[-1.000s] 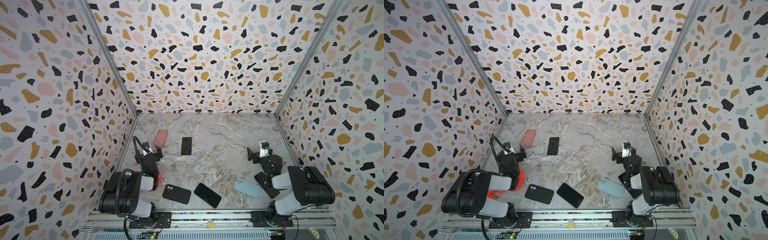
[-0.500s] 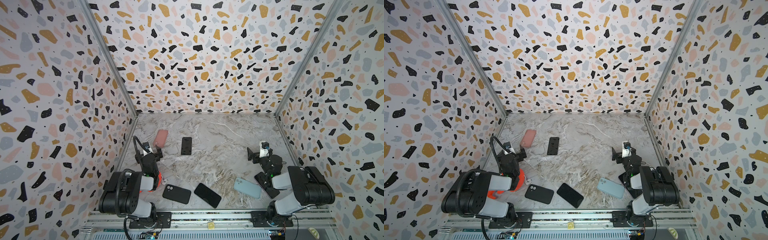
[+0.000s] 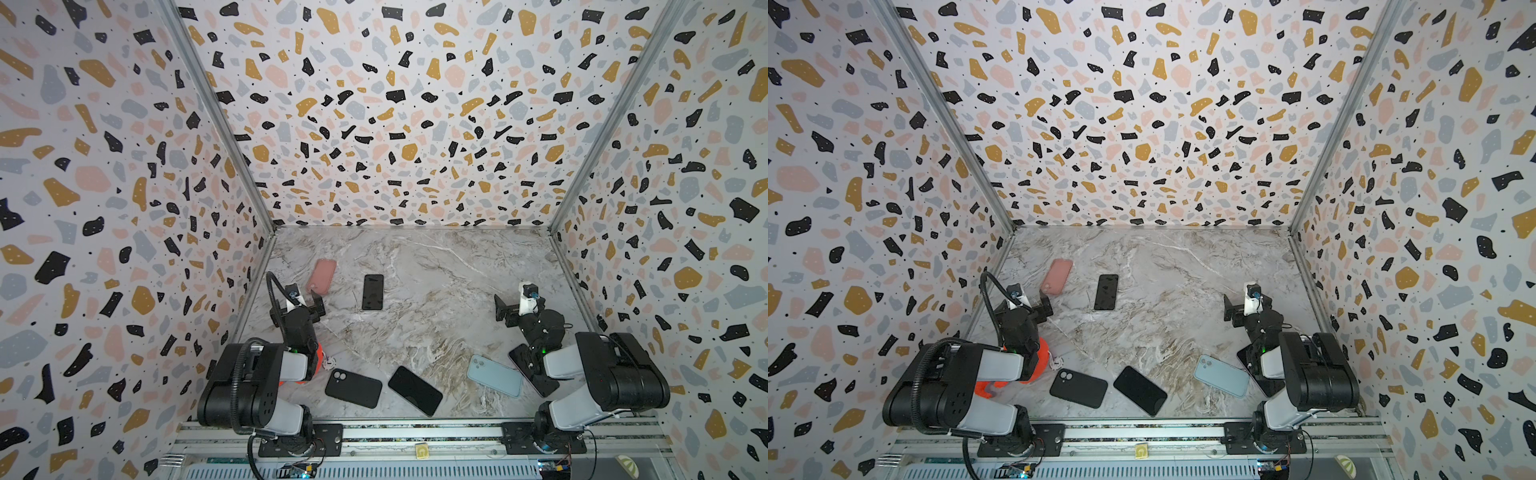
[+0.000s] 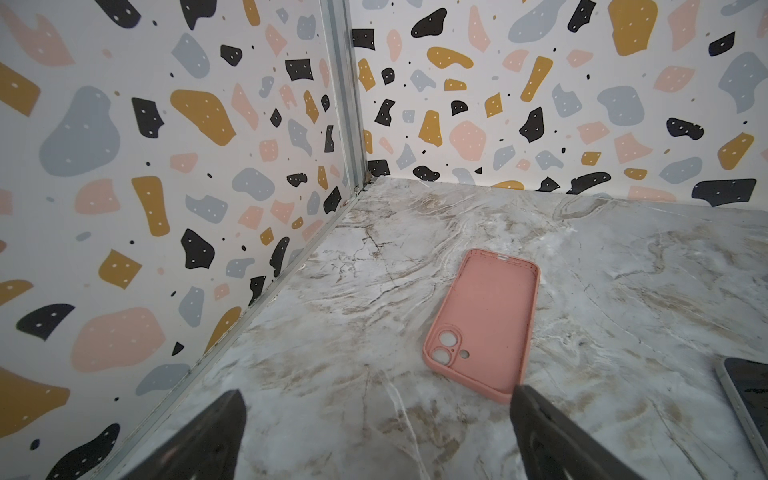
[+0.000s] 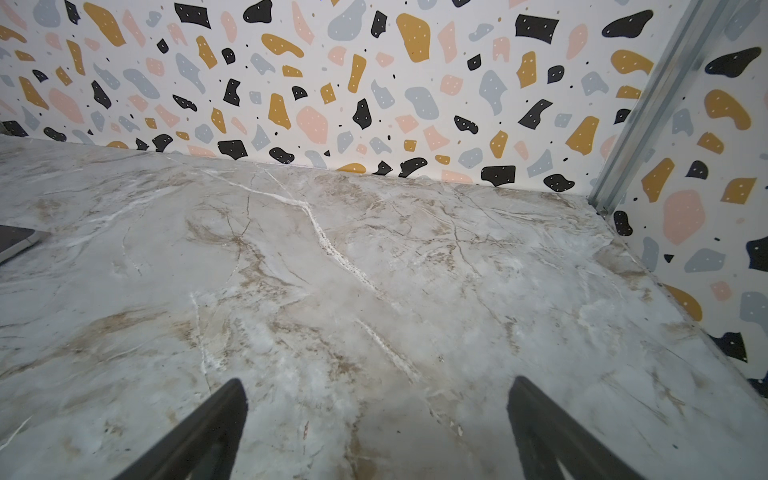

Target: Put the phone into the phone case

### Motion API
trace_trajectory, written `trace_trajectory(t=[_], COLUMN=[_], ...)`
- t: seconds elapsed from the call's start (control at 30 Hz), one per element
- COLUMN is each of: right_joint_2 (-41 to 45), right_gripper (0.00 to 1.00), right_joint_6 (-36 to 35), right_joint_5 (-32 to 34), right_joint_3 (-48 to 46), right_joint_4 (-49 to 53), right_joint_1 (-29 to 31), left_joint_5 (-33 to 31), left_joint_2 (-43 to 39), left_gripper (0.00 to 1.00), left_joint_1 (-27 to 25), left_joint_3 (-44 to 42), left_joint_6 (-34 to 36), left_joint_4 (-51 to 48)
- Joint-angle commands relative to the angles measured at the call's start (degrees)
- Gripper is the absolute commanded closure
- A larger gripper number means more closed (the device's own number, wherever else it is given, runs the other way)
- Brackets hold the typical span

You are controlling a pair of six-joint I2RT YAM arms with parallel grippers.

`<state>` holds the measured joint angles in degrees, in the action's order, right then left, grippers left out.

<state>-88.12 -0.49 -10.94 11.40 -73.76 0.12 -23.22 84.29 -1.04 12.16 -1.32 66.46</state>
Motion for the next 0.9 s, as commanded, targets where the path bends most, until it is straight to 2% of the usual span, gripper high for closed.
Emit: trace_trajectory(t=[0.0,0.87], right_joint_2=[0.9,1.5], right_gripper=[0.01,0.01], right_joint_6=[0.0,-0.2], right_joint_5=[-0.5,-0.3], right_joint_3=[0.0,-1.1], right_joint_4=[-1.3,-3.8], right_joint_1=[0.1,0.3], left_joint_5=[-0.9,-1.1], left_joint_2=[-0.7,-0.9], left_gripper=[0.0,0.0], left_joint_1=[-0.3,-0.4], left_joint_3=[0.1,0.2], left_joint_6=[-0.3,-0.3], left_joint_4=[2.9,2.5])
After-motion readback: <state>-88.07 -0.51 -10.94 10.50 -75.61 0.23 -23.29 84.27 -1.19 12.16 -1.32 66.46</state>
